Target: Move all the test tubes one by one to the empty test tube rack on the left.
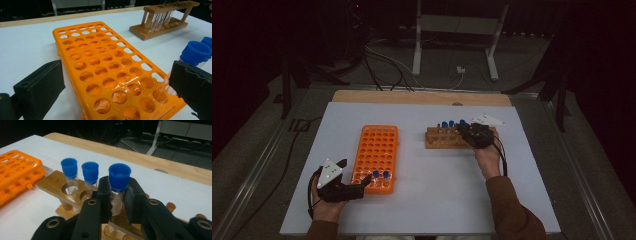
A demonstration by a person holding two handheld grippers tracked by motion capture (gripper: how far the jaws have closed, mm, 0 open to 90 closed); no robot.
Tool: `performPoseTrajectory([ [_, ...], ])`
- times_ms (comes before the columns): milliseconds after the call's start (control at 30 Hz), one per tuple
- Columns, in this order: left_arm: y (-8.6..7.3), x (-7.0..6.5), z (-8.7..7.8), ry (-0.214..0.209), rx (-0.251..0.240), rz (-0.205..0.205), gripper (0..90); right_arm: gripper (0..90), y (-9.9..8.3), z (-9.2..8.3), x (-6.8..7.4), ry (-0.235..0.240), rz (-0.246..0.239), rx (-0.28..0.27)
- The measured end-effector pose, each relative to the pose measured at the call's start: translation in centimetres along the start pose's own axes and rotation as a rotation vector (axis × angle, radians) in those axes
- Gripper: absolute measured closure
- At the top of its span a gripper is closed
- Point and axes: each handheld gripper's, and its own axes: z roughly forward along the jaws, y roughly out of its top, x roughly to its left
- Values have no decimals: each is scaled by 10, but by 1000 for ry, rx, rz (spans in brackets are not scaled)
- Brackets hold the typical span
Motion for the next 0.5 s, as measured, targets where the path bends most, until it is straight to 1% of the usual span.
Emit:
performPoseTrajectory([
  [133, 0, 0, 0, 3, -1, -3, 7, 771, 3, -6, -3, 14, 22, -24],
  [333, 0, 1, -1, 5, -2, -5, 7, 772, 9, -13, -2, 14, 5, -43],
  [500, 0, 1, -1, 4, -2, -8, 8, 772, 18, -21, -1, 12, -11, -57],
])
